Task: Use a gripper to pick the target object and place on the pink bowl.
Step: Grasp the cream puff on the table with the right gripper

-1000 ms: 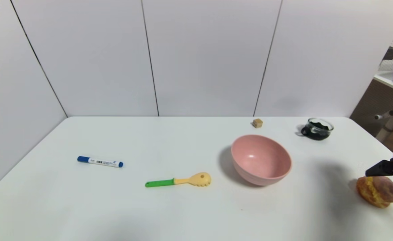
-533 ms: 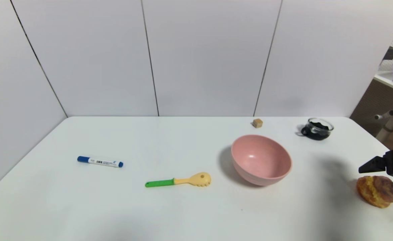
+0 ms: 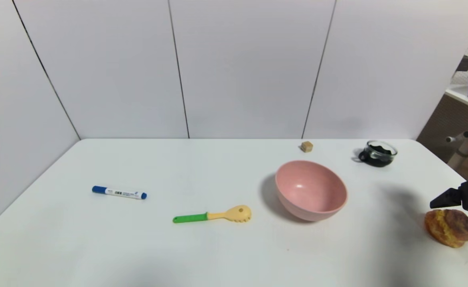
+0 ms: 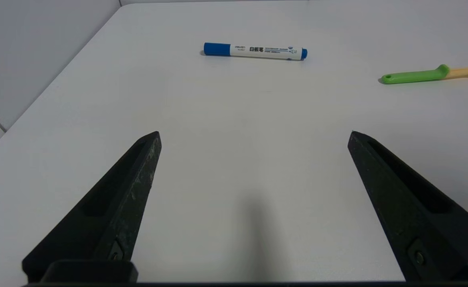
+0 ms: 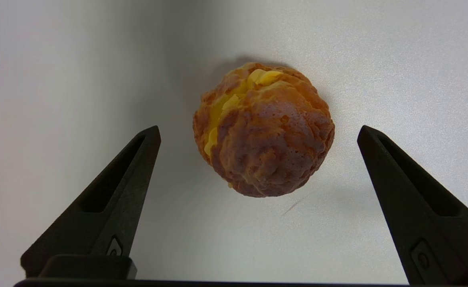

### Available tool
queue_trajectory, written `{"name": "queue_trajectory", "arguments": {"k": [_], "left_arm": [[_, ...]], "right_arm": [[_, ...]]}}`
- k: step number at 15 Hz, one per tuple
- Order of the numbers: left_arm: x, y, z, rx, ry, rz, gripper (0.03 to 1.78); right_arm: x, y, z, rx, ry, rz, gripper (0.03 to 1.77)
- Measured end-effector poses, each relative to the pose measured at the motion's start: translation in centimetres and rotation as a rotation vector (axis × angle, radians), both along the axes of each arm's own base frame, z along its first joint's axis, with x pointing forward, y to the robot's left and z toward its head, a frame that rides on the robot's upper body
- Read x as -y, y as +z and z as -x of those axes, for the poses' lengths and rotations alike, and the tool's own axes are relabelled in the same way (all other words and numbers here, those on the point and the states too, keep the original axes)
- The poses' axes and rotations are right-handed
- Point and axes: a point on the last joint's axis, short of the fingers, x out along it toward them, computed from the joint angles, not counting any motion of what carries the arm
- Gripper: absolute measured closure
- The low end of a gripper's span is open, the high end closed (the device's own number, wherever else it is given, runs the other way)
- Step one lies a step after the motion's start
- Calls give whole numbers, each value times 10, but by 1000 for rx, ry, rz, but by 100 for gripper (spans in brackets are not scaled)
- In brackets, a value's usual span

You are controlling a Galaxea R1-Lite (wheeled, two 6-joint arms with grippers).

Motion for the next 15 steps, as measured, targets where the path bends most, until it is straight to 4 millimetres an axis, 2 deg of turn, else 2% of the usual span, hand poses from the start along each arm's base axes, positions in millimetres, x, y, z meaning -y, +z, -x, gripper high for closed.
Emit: {"name": "queue_trajectory", "arguments": {"k": [7,11,13,15], "left_arm": [[0,0,0,0,0,0,12],[0,0,0,0,0,0,12],[0,0,0,0,0,0,12],[0,0,0,0,0,0,12]], "right_arm": [[2,-12,-7,-38,0,-14,9],[1,-18,-6,-64,4,-28,69],[0,-19,-6,-69,5,-29,89],[1,-19,-6,-67,4,-28,103]]}}
